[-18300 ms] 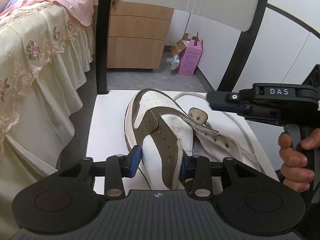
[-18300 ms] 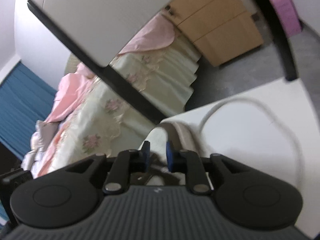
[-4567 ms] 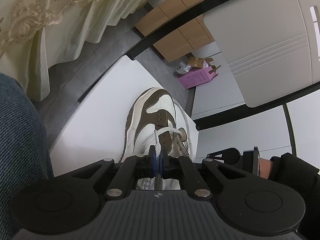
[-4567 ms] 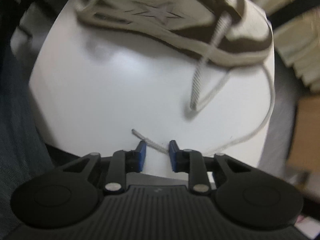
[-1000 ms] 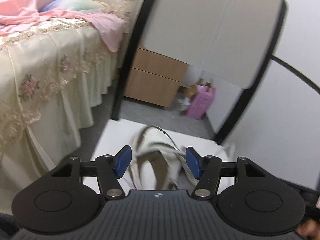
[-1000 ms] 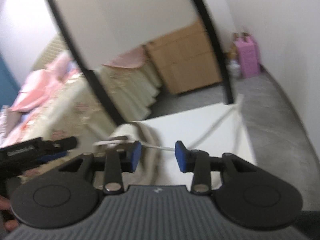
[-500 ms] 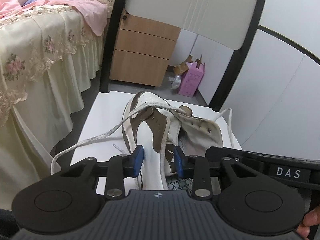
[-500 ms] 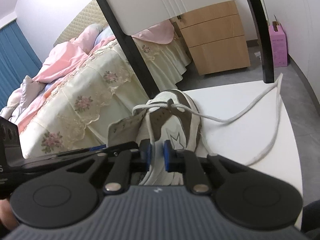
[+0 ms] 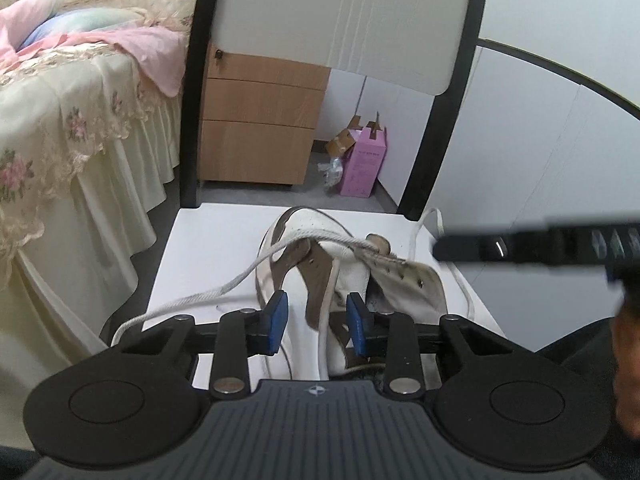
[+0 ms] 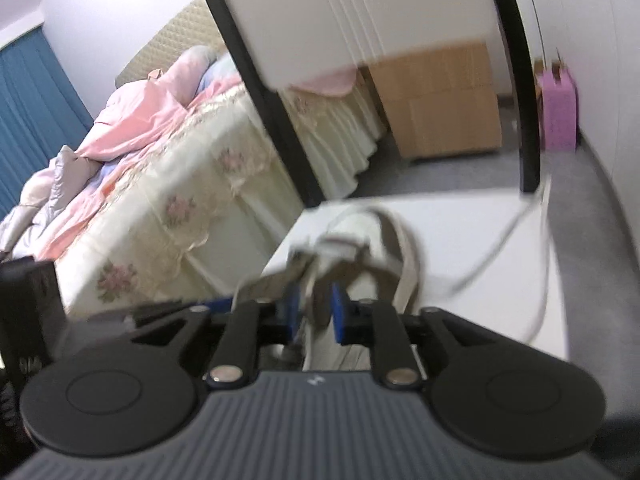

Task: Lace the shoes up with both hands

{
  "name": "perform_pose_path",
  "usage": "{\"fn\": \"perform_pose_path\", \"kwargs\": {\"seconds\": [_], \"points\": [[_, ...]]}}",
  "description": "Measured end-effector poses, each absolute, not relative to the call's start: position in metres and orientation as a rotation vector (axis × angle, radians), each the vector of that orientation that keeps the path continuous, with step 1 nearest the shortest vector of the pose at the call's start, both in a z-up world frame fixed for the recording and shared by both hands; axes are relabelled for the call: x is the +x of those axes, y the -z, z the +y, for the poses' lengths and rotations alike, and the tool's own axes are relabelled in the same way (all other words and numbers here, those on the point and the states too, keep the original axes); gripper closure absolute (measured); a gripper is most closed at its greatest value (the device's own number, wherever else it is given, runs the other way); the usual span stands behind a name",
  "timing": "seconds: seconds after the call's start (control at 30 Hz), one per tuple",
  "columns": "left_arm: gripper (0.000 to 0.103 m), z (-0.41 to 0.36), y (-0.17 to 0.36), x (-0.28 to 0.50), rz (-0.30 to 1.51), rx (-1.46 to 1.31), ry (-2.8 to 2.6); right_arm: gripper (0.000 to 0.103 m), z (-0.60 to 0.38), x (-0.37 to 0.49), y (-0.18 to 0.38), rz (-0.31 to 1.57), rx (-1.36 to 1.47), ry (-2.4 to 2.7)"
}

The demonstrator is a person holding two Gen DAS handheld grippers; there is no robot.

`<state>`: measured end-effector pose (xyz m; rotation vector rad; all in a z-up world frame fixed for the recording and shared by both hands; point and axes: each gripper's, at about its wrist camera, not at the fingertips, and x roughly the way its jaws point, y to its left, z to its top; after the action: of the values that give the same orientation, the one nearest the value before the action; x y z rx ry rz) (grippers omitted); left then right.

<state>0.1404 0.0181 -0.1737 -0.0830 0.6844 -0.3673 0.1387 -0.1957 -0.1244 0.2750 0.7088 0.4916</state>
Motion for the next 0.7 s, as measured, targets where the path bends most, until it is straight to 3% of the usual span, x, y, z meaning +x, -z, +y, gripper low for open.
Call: {"fn": "perform_pose_path", "kwargs": {"seconds": [0.07, 0.23, 0.47, 0.53, 0.67, 0.7], "points": [[0.067, 0.018, 0.176, 0.143, 0.685, -0.069, 0.372, 0.073, -0.186, 0.156, 0.117, 0.709, 0.181, -0.500], [0.074, 0.016, 0.181, 0.150, 0.687, -0.036, 0.382, 0.073, -0.150, 0.197, 0.116, 0.784, -0.127, -0.562], [0.076, 0.013, 0.186, 0.158, 0.684, 0.020, 0.399, 0.073, -0.122, 0.222, 0.133, 0.855, -0.364, -0.640], [0.076, 0.010, 0.187, 0.158, 0.675, 0.050, 0.405, 0.082, -0.119, 0.222, 0.138, 0.850, -0.377, -0.631], [0.076, 0.003, 0.188, 0.155, 0.649, 0.131, 0.419, 0.088, -0.113, 0.218, 0.143, 0.831, -0.399, -0.611], [0.076, 0.001, 0.188, 0.155, 0.643, 0.150, 0.422, 0.094, -0.112, 0.217, 0.142, 0.816, -0.409, -0.605]]}}
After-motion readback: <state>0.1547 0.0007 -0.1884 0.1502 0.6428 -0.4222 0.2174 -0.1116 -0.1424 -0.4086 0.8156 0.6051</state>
